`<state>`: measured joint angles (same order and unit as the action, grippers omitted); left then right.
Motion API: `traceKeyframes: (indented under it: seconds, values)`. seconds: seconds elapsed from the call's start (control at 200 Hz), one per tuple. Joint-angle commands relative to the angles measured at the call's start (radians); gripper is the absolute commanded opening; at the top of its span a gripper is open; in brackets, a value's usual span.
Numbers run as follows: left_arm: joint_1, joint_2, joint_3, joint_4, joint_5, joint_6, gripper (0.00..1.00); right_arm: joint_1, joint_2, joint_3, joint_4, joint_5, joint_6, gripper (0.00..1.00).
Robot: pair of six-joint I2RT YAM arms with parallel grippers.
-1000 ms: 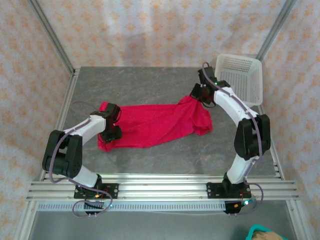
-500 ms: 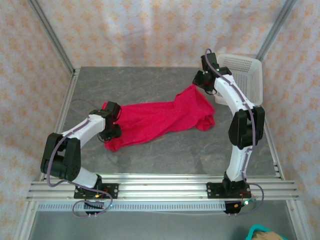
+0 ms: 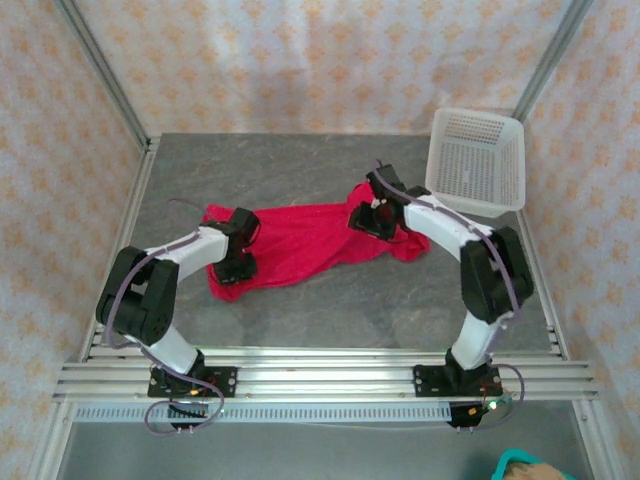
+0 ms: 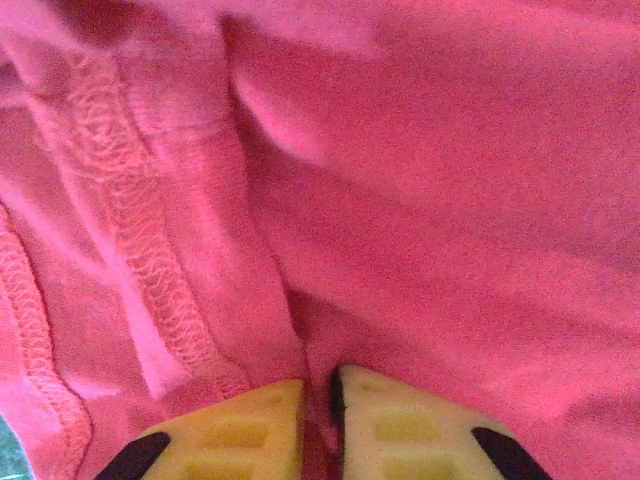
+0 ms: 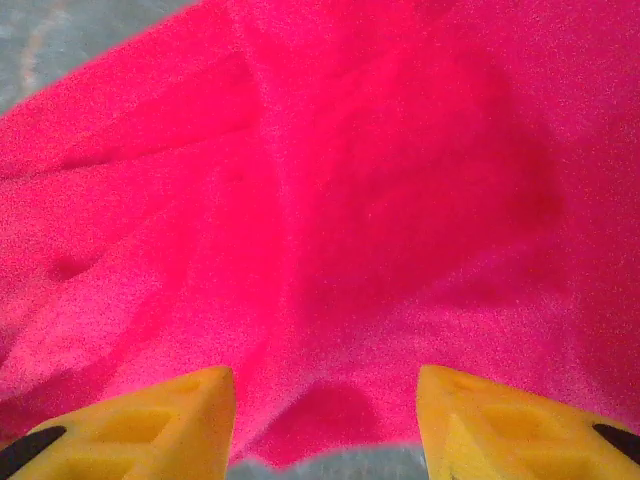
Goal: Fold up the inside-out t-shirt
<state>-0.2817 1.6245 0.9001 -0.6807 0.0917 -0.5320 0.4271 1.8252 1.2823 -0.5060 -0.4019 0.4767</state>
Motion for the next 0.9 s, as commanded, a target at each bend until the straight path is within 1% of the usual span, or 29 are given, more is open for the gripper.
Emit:
traceKeyframes:
  seconds: [0.0,0.02,0.065,0.125,0.235,0.28,0.385,0.485,0.575,0.721,0.781,0.816,0.851,0.896]
  values:
    - [0.008,0.059,0.04,0.033,-0.01,-0.008,0.03,-0.033,0.154,0.077,0.034,-0.033,0.023,0.51]
    - [0.011,0.066,0.05,0.03,-0.01,0.017,0.0,-0.043,0.177,0.091,0.019,-0.022,0.023,0.5]
    - [0.025,0.081,0.071,0.028,-0.012,0.031,0.0,-0.066,0.213,0.11,-0.009,0.017,0.029,0.49]
    - [0.062,0.096,0.097,0.027,0.0,0.041,0.0,-0.104,0.214,0.092,-0.02,0.064,0.03,0.49]
    - [0.158,0.094,0.151,0.037,0.046,0.046,0.0,-0.151,0.149,0.015,-0.046,0.167,0.013,0.49]
    - [0.188,0.085,0.179,0.04,0.059,0.045,0.0,-0.161,0.118,-0.016,-0.065,0.218,0.006,0.48]
    - [0.246,0.07,0.258,0.034,0.097,0.049,0.0,-0.184,0.054,-0.096,-0.065,0.287,0.007,0.48]
    - [0.307,0.048,0.306,0.022,0.153,0.046,0.0,-0.204,0.035,-0.118,-0.072,0.315,0.006,0.46]
    - [0.384,0.002,0.314,0.013,0.187,0.036,0.0,-0.209,0.04,-0.105,-0.088,0.333,-0.002,0.45]
    - [0.514,-0.077,0.297,-0.006,0.194,0.003,0.01,-0.209,0.054,-0.085,-0.101,0.336,-0.01,0.44]
    - [0.516,-0.116,0.275,0.008,0.205,0.003,0.02,-0.209,0.055,-0.078,-0.092,0.315,-0.01,0.44]
    - [0.497,-0.14,0.254,0.022,0.216,0.01,0.05,-0.209,0.055,-0.073,-0.091,0.302,-0.008,0.44]
    - [0.461,-0.159,0.242,0.014,0.202,0.023,0.09,-0.209,0.058,-0.067,-0.091,0.295,-0.01,0.44]
    - [0.39,-0.176,0.229,-0.006,0.169,0.043,0.15,-0.21,0.059,-0.059,-0.087,0.285,-0.01,0.44]
